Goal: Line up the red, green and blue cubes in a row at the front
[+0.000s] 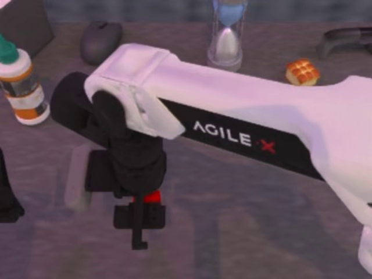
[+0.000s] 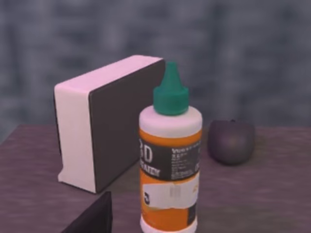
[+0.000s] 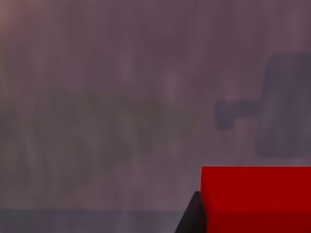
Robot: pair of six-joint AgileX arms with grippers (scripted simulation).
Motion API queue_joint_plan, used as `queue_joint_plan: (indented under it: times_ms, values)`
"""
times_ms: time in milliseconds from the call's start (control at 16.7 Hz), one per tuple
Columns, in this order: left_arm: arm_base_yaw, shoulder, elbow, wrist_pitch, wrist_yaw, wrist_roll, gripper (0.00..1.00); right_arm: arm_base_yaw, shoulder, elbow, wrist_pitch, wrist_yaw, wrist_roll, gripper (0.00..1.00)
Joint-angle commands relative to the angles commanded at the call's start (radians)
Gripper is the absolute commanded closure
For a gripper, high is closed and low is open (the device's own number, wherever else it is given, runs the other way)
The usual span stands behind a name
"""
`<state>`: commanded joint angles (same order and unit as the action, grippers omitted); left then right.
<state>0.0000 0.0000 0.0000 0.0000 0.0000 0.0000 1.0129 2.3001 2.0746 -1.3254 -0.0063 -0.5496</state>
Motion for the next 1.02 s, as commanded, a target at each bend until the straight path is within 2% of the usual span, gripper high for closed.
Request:
queue_joint_plan:
  times_ms: [240,540,840,1020]
  values:
    - [0.0,0.0,0.0,0.0,0.0,0.0,0.0,-0.001,0.003,-0.043,0.042,-0.001,0.0,1.0]
    - [0.0,0.0,0.0,0.0,0.0,0.0,0.0,0.0,0.028,-0.197,0.23,0.0,0.003,1.0]
    - [0.0,0.0,0.0,0.0,0.0,0.0,0.0,0.002,0.034,-0.22,0.254,0.0,0.002,1.0]
    - [0.0,0.0,0.0,0.0,0.0,0.0,0.0,0.002,0.034,-0.22,0.254,0.0,0.002,0.77]
